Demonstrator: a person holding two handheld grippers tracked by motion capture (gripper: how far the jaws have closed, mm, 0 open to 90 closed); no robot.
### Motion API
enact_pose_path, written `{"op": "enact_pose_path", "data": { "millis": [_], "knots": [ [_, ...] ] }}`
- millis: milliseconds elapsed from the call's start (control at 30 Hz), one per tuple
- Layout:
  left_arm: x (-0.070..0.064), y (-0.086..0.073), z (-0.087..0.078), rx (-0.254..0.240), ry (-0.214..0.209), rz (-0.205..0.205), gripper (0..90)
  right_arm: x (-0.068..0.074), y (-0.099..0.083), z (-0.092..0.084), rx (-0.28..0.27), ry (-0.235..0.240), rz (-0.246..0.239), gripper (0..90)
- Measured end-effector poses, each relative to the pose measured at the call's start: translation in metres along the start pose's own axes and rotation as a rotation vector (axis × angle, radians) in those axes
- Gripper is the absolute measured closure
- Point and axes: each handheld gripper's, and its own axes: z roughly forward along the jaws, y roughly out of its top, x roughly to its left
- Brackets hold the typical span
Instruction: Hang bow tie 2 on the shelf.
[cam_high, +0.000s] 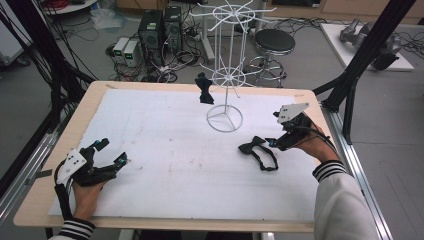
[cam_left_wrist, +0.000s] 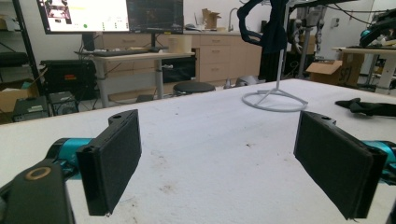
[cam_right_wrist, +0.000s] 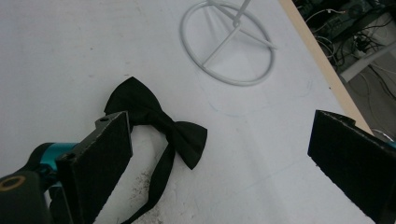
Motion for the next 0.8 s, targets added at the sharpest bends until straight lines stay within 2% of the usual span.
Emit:
{"op": "enact_pose_path", "data": {
  "millis": [133,400,600,800],
  "knots": [
    [0.000,0.000,0.000,-0.001,-0.001,0.002,15.4,0.001,0.001,0.009,0.024,0.023,-0.020,5.6],
    [-0.001,0.000,0.000,-0.004,0.000,0.002,15.4,0.003,0.001,0.025,0.049,0.081,-0.016,5.6],
    [-0.001,0.000,0.000,-0.003,-0.003,0.003,15.5,0.003,0.001,0.034,0.063,0.100,-0.009,5.6],
    [-0.001,0.000,0.000,0.000,-0.003,0.010,15.4,0.003,-0.001,0.041,0.091,0.114,-0.031,5.6]
  ]
}}
